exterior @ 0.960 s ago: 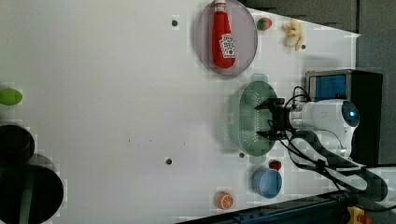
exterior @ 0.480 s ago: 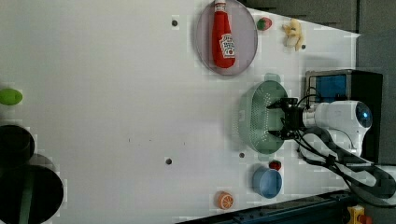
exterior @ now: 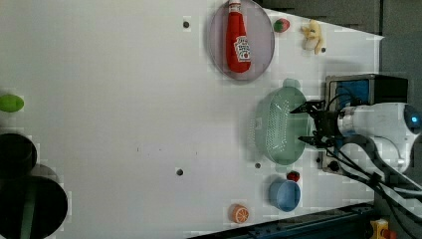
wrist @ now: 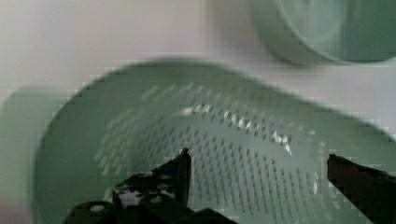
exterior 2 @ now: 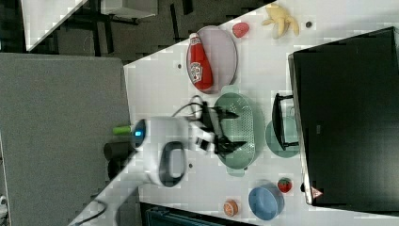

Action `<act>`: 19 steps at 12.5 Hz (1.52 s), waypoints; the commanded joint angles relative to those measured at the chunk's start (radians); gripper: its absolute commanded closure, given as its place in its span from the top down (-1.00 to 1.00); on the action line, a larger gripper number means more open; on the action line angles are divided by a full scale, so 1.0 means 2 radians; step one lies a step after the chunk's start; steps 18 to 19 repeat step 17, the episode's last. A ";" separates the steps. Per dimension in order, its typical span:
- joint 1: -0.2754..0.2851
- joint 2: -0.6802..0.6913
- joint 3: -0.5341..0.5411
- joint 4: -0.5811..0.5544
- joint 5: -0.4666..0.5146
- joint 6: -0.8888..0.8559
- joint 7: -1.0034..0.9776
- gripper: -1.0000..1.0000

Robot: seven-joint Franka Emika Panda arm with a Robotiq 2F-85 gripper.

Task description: Drag strainer left to right.

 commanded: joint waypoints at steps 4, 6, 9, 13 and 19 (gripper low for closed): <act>0.011 -0.166 0.010 0.118 0.026 -0.287 -0.153 1.00; 0.011 -0.200 0.010 0.158 0.052 -0.374 -0.154 1.00; 0.011 -0.231 0.012 0.213 0.047 -0.454 -0.198 1.00; 0.011 -0.238 0.012 0.233 0.046 -0.485 -0.207 1.00; 0.011 -0.229 0.013 0.231 0.046 -0.484 -0.207 1.00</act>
